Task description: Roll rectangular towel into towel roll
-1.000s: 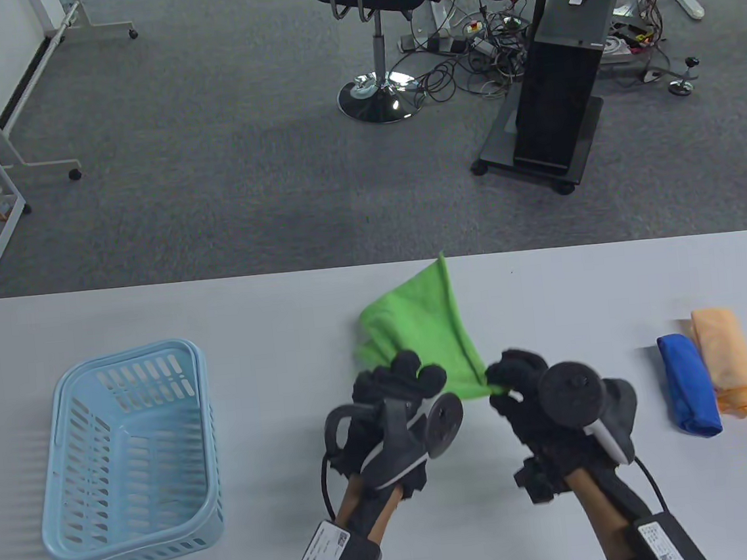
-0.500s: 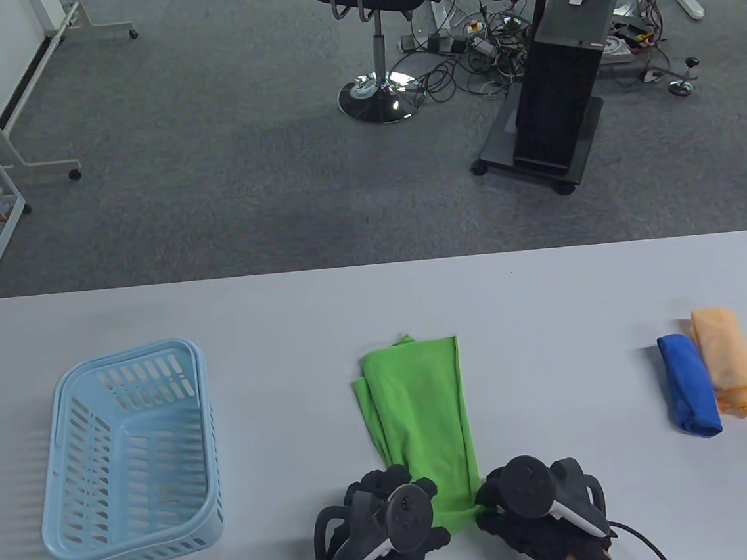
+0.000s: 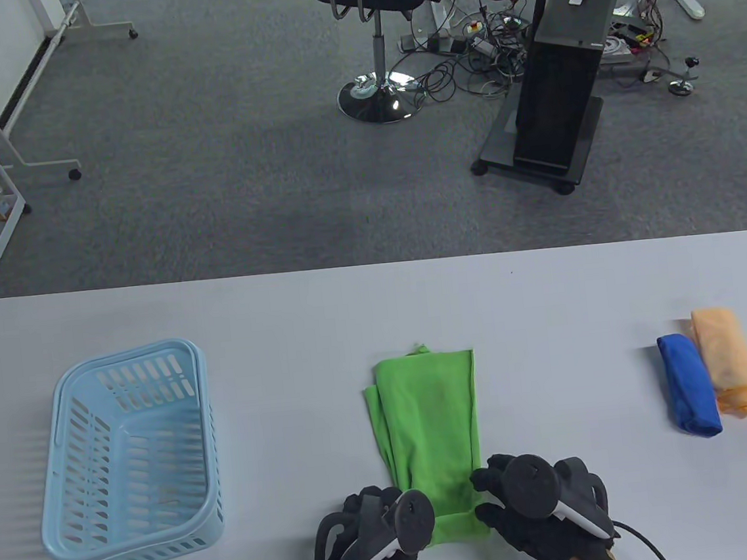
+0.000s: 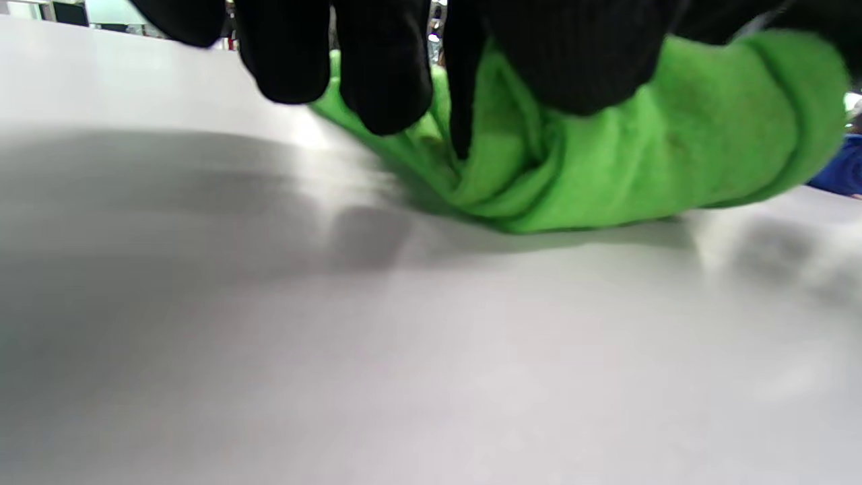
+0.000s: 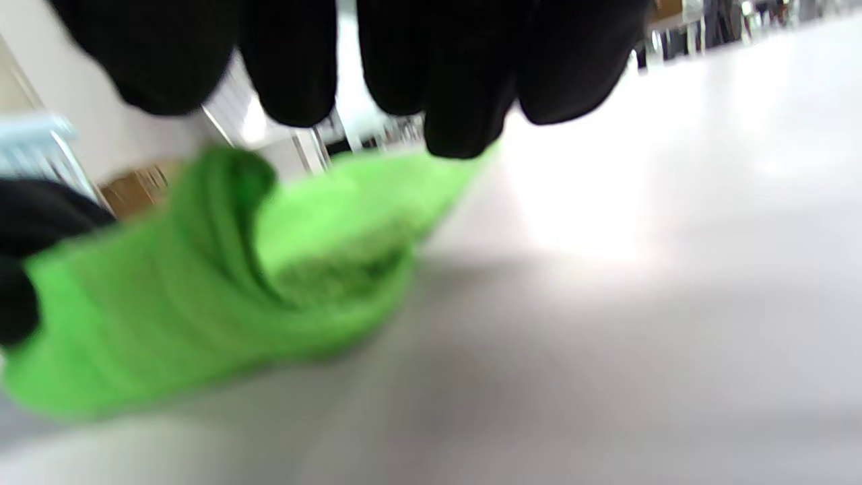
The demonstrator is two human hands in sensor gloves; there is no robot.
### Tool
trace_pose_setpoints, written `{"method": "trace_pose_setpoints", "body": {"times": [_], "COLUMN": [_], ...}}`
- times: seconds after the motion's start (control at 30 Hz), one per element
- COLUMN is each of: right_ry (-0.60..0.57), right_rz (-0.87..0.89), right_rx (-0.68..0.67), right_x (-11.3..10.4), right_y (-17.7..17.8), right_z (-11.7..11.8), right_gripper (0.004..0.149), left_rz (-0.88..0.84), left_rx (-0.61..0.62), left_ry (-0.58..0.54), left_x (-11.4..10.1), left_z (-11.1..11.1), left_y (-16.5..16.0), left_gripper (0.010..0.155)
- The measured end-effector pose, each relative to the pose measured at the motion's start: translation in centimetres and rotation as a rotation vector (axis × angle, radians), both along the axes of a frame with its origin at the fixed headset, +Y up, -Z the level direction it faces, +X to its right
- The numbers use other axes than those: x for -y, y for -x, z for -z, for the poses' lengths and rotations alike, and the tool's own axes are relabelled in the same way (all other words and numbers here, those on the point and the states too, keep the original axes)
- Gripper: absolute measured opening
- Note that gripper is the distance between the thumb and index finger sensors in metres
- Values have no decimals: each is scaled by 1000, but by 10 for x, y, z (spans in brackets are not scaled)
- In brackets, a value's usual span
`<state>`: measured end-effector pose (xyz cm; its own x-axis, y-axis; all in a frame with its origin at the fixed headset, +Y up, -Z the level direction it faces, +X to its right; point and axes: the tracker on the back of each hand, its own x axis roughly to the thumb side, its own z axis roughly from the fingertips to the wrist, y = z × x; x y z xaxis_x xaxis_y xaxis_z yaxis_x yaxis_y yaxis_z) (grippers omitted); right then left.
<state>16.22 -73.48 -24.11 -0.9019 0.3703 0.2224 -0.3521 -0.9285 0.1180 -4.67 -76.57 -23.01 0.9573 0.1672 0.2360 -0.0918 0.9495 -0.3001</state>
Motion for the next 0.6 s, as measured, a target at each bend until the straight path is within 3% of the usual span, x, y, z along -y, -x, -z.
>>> {"method": "trace_pose_setpoints", "body": {"times": [0.13, 0.3, 0.5, 0.6], "right_ry": [-31, 61, 105, 111], "right_rz": [-5, -283, -384, -409], "right_rx": [-127, -155, -150, -150], "right_x": [1, 28, 39, 41], "right_y": [15, 25, 30, 35], "right_z": [-6, -2, 1, 2], "right_gripper": [49, 61, 72, 73], "left_rz": [10, 20, 40, 36], "left_rx": [-10, -54, -161, -200], "left_ry": [-4, -6, -32, -151], "left_x": [2, -1, -5, -20], "left_z": [3, 5, 6, 2], "left_y": [-2, -1, 19, 27], "left_gripper": [50, 51, 44, 50]}}
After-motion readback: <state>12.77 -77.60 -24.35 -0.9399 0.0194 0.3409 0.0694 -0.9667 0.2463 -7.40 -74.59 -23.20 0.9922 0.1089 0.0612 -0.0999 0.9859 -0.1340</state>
